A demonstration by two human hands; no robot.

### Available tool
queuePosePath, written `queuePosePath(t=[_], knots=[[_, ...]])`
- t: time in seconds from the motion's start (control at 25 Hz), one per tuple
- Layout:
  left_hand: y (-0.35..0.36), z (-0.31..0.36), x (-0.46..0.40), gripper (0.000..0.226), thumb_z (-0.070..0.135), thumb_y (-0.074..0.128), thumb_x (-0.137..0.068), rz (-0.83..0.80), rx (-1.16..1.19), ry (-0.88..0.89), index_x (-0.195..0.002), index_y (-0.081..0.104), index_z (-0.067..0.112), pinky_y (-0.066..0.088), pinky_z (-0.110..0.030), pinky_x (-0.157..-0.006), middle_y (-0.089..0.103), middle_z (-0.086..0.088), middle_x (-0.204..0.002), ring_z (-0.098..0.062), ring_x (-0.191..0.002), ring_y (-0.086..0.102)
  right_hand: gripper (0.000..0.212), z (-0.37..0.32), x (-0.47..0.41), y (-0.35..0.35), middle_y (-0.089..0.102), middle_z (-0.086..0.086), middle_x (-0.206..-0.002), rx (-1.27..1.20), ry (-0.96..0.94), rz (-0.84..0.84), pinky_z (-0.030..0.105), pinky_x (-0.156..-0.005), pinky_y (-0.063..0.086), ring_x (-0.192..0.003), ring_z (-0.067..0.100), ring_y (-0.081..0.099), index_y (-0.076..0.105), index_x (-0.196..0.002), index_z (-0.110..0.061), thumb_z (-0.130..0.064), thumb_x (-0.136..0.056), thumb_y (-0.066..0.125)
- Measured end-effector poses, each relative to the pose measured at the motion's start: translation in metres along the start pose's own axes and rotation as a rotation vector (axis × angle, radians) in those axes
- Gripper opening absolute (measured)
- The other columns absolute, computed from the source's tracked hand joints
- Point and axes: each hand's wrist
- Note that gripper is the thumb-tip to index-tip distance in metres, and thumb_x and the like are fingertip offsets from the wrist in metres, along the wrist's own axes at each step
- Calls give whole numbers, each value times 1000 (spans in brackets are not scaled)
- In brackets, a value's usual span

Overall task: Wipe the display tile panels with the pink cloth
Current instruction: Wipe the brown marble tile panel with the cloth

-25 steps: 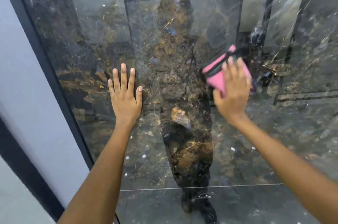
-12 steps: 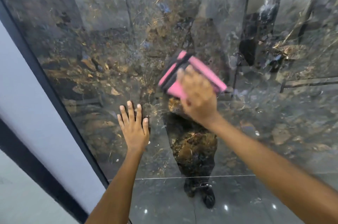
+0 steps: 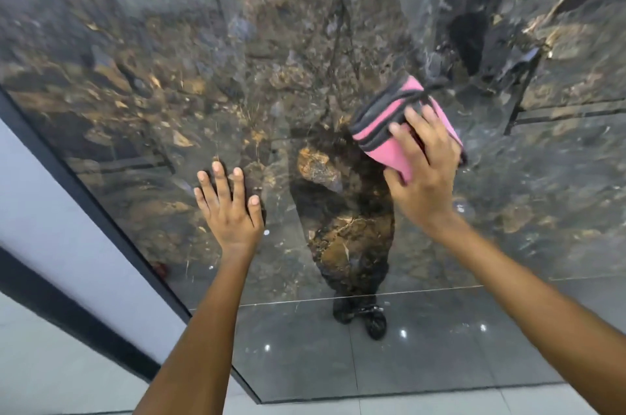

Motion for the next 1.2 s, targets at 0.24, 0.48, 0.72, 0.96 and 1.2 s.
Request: queuePosePath(t=[0.24,0.48,0.72,0.96,1.2], knots=[[0,0,2,54,43,16,-106,12,0,8,-157,6,29,0,-41,-122,-5,7,-164,-20,-151,-6,51,-17,137,7,39,2,-150,108,-708,-564,38,-120,14,-143,21,28,42,-143,-17,3,-96,38],[2,1,1,53,42,16,-106,24,15,13,-157,9,29,2,-41,-122,-2,7,-164,-20,-151,-3,56,-72,55,55,35,1,-150,109,-146,-106,43,-111,25,-147,20,18,36,-144,-19,-5,-92,53],[1,-1,1,54,41,18,-105,13,1,30,-157,7,29,2,-42,-122,-5,8,-164,-20,-151,-5,65,-67,238,59,61,-16,-129,191,-1103,-919,45,-120,-7,-124,5,54,70,-117,-29,-43,-57,90],[6,-2,2,54,41,17,-105,42,1,38,-157,9,29,3,-42,-122,-3,8,-164,-19,-151,-4,61,-10,173,22,24,-1,-158,250,-381,-418,43,-121,6,-148,23,14,37,-145,-22,-1,-88,45],[1,-3,5,54,43,15,-105,-7,1,-21,-156,3,32,-2,-40,-122,-9,11,-164,-16,-151,-9,98,14,195,-2,14,0,-160,154,-898,-784,43,-121,-4,-149,25,8,42,-141,-17,-11,-55,88]])
Point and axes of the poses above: each hand's wrist, its own x-axis away from the middle knuckle, its own y-axis out of the palm, z = x × y
